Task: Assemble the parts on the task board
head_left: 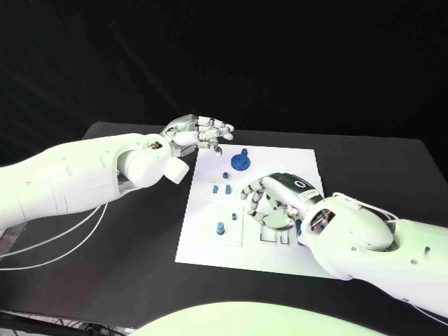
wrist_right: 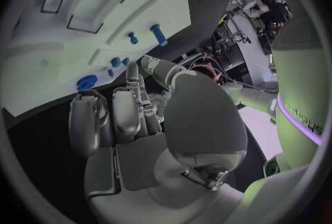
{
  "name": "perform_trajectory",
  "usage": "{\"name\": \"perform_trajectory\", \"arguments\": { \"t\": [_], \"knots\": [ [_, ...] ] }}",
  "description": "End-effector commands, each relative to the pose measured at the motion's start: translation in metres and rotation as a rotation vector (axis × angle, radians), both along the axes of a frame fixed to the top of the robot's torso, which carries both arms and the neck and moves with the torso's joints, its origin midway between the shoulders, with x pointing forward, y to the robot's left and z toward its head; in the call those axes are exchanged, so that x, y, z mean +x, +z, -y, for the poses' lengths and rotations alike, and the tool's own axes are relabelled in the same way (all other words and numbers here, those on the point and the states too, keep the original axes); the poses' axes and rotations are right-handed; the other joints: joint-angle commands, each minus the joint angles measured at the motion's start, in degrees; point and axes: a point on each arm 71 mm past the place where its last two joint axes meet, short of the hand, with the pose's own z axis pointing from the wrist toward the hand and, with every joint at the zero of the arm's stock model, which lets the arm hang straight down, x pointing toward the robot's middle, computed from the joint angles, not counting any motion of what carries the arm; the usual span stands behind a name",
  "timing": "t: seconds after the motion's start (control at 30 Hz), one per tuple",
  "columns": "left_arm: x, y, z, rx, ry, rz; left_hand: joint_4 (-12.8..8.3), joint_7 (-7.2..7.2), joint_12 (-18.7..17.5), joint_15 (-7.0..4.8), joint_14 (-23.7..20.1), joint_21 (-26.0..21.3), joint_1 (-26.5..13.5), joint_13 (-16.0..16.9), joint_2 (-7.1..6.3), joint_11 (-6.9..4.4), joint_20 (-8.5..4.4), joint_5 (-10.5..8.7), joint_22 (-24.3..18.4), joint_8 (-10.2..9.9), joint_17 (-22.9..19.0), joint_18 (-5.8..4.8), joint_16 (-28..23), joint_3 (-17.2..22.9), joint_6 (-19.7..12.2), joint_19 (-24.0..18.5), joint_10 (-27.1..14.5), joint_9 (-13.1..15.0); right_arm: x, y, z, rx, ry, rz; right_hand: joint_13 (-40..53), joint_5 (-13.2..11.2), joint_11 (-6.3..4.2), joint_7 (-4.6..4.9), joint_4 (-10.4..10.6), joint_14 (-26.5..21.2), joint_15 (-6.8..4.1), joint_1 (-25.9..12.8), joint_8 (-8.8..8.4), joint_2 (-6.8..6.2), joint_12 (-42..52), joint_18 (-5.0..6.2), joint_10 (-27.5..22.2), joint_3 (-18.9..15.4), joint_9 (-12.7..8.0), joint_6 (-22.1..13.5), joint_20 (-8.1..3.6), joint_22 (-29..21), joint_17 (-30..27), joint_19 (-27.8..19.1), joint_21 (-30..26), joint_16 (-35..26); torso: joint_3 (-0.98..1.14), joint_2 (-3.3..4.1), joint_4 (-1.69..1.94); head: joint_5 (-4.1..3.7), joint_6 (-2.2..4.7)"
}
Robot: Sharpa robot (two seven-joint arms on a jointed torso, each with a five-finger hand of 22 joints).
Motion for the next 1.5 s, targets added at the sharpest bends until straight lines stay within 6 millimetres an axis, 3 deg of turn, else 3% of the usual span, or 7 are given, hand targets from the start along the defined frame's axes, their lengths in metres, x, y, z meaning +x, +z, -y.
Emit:
{"name": "perform_trajectory", "arguments": {
  "t": [0.03, 0.2, 0.23, 0.37, 0.6, 0.93, 1.5],
  "knots": [
    [-0.001, 0.001, 0.001, -0.012, -0.014, 0.006, 0.1, 0.99, 0.3, -0.17, -0.3, -0.3, 0.5, 0.0, -0.03, 0.07, -0.01, -0.10, -0.1, 0.2, -0.1, 0.81, 0.4, -0.1, 0.1, 0.2, -0.3, -0.1, 0.002, 0.012, 0.012, 0.176, -0.023, -0.119, 1.3, 0.3, -0.23, 0.13, -0.2, 1.0, 0.01, 0.6, 0.39, 0.05, 1.9, -0.52, 1.2, -0.5, 0.3, 1.2, -0.09, 6.1, 0.6, 0.5, 0.4, 0.5, 0.06, -0.11, -0.10, -0.44, 0.39],
    [-0.001, 0.000, 0.000, -0.014, -0.009, 0.012, 0.1, 0.97, 0.3, -0.17, -0.4, -0.3, 0.5, 0.0, -0.06, 0.06, -0.01, -0.11, -0.1, 0.2, -0.1, 0.81, 0.4, -0.1, 0.0, 0.2, -0.3, -0.1, 0.011, 0.019, 0.048, 0.192, -0.128, -0.269, 10.9, 3.0, -1.38, -1.02, 1.8, 1.5, -0.89, -1.8, 2.18, -0.31, 13.5, -0.89, 2.7, -4.8, 1.4, 2.1, -0.85, 7.5, 2.5, 1.3, 1.8, 2.2, 0.03, -0.16, -0.20, -1.84, 0.89],
    [-0.002, 0.000, 0.000, -0.016, -0.007, 0.015, 0.1, 0.96, 0.3, -0.17, -0.4, -0.3, 0.5, 0.0, -0.09, 0.05, -0.01, -0.12, -0.1, 0.2, -0.1, 0.80, 0.4, -0.2, 0.0, 0.2, -0.3, -0.1, 0.014, 0.018, 0.061, 0.175, -0.166, -0.304, 41.9, 3.4, -1.82, -1.44, 3.5, 2.7, -1.15, -3.4, 3.88, 0.04, 43.0, -1.41, 9.0, -8.1, 2.5, 2.0, -1.11, 9.1, 7.9, 2.5, 3.6, 6.2, 0.02, -0.25, -0.30, -2.27, 0.99],
    [-0.003, 0.000, -0.002, -0.020, 0.001, 0.019, 0.2, 0.88, 0.4, -0.18, -0.4, -0.3, 0.4, 0.0, -0.28, 0.01, 0.01, -0.15, -0.1, 0.2, -0.1, 0.79, 0.4, -0.4, 0.0, 0.2, -0.3, -0.1, 0.024, 0.014, 0.095, 0.124, -0.272, -0.359, 59.2, 2.4, -1.34, -1.31, 7.8, 3.7, -0.76, -5.4, 7.61, 0.75, 58.2, -1.48, 10.2, -12.3, 4.6, -0.4, -0.82, 9.6, 14.5, 2.6, 4.0, 10.9, -0.01, -0.53, -0.60, -3.24, 0.98],
    [-0.007, -0.002, -0.005, -0.022, 0.007, 0.017, 0.3, 0.86, 0.4, -0.18, -0.4, -0.3, 0.4, 0.0, -0.34, 0.00, 0.02, -0.16, -0.1, 0.3, -0.1, 0.79, 0.4, -0.5, 0.0, 0.1, -0.3, -0.1, 0.021, 0.001, 0.135, 0.003, -0.396, -0.370, 65.7, 2.5, -1.89, -2.04, 11.5, 4.4, -1.16, -6.2, 10.73, 0.54, 63.3, -2.23, 13.5, -16.5, 5.6, -0.2, -1.19, 11.7, 18.4, 4.3, 6.5, 13.6, 0.13, -0.65, -0.78, -4.09, 1.06],
    [-0.010, -0.004, -0.004, -0.025, 0.001, 0.010, 0.3, 0.84, 0.4, -0.19, -0.5, -0.3, 0.3, 0.0, -0.37, -0.01, 0.02, -0.16, -0.1, 0.3, -0.1, 0.79, 0.4, -0.5, 0.0, 0.1, -0.3, -0.1, 0.006, -0.022, 0.150, -0.117, -0.497, -0.410, 69.0, 2.8, -2.14, -2.38, 17.9, 4.9, -1.36, -5.2, 12.24, 1.95, 65.5, -3.15, 15.5, -25.2, 5.1, -0.4, -1.42, 14.2, 21.8, 6.1, 9.8, 15.7, -0.01, -0.51, -0.54, -4.76, 1.12],
    [-0.011, -0.005, -0.006, -0.020, 0.000, 0.000, 0.5, 0.88, 0.5, -0.20, -0.5, -0.4, 0.2, 0.0, -0.17, -0.02, 0.02, -0.10, -0.1, 0.4, -0.2, 0.80, 0.4, -0.6, 0.1, 0.1, -0.2, -0.1, -0.002, -0.042, 0.139, -0.175, -0.503, -0.453, 68.9, 1.5, -2.33, -2.63, 18.1, 4.9, -1.48, -6.4, 13.35, 4.34, 64.8, -3.23, 15.2, -32.0, 4.7, 0.0, -1.50, 14.4, 21.7, 6.3, 10.0, 15.7, -0.06, -0.47, -0.54, -4.78, 1.22]
  ]
}}
